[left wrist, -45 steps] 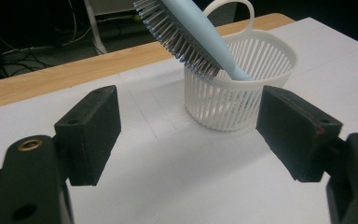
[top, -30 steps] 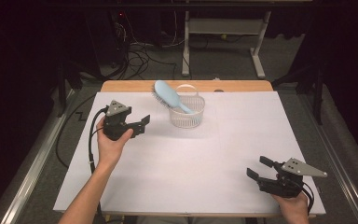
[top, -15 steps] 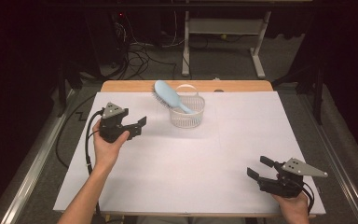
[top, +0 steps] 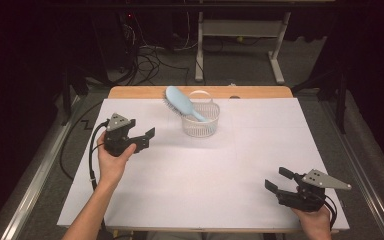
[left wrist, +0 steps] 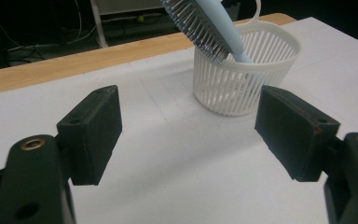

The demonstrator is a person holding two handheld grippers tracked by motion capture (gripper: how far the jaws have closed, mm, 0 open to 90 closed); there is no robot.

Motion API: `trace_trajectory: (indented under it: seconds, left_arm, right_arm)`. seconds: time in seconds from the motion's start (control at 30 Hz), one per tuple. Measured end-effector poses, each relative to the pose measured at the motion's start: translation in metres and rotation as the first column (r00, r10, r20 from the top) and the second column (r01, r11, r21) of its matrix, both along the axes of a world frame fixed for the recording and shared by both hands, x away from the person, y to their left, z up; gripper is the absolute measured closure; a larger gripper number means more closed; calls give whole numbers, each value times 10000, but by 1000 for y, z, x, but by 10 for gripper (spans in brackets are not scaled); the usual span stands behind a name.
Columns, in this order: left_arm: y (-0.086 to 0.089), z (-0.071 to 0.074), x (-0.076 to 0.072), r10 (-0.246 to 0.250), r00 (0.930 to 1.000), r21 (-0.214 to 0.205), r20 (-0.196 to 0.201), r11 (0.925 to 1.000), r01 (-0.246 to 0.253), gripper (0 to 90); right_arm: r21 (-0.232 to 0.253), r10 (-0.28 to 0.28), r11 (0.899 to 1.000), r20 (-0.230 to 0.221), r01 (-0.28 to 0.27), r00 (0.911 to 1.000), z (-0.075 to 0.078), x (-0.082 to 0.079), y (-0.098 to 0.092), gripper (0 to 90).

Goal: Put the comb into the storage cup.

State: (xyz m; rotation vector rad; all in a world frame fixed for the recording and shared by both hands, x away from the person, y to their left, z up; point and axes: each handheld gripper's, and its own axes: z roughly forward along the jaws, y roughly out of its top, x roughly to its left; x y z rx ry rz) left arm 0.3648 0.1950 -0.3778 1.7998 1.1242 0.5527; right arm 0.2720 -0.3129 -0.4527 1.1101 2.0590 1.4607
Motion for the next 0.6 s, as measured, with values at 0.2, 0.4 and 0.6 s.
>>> trace_trajectory:
  seconds: [0.2, 0.4, 0.6]
  left_arm:
    - [2, -2, -3, 22, 10000, -53, 12, 10000, -22, 237]
    - [3, -3, -7, -18, 10000, 9, 50, 10000, 18, 237]
    - [3, -4, -13, -102, 9999, 84, 106, 9999, 101, 237]
  right_arm:
    - [27, -6, 10000, -12, 6, 10000, 0, 0, 0, 264]
    - [26, -10, 10000, -9, 10, 10000, 0, 0, 0, 263]
    - [23, -12, 10000, -2, 12, 10000, 0, 0, 0, 263]
